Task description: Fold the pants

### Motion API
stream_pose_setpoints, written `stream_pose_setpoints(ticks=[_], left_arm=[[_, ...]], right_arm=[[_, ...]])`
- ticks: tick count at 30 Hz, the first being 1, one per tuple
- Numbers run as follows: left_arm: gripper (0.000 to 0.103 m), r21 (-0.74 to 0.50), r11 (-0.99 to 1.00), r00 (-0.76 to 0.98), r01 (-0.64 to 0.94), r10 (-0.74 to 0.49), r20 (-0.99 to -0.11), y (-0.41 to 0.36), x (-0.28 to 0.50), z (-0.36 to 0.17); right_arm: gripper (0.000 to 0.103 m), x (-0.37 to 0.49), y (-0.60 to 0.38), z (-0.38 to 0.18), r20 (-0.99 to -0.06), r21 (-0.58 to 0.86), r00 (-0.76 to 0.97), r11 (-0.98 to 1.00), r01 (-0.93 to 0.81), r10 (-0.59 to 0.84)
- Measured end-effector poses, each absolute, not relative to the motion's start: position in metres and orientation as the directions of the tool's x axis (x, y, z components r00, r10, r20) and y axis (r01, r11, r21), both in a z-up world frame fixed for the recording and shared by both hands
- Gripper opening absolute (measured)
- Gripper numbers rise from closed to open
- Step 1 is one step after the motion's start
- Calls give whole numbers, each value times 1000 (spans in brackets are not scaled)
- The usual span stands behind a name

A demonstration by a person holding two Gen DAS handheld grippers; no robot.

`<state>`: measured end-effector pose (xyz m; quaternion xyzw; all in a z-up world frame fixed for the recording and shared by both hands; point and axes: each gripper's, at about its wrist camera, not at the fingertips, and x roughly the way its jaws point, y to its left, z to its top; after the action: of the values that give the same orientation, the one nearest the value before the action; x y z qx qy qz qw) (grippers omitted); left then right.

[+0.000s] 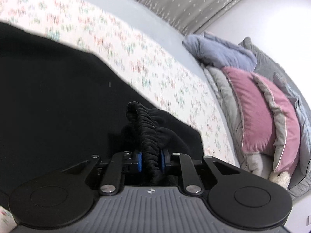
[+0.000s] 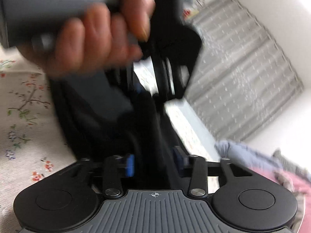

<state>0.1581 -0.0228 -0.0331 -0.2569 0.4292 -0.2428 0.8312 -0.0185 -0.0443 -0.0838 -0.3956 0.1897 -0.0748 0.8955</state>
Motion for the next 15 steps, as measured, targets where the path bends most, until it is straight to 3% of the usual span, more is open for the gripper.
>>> stream_pose_setpoints(ticks=[2, 4, 15], left_arm=[[26, -637, 748, 534, 185, -620, -574, -14, 161, -25], [26, -619, 761, 562, 195, -604, -565, -7, 163, -16], [25, -622, 771, 618, 136, -557, -555, 26, 177, 2]], right_arm=[[44, -12, -55, -79, -300, -698, 898, 716, 22, -321], [55, -7, -63, -75, -314, -664, 881, 745, 63, -354], [59, 1, -59, -86, -318, -690, 862, 720, 74, -393]])
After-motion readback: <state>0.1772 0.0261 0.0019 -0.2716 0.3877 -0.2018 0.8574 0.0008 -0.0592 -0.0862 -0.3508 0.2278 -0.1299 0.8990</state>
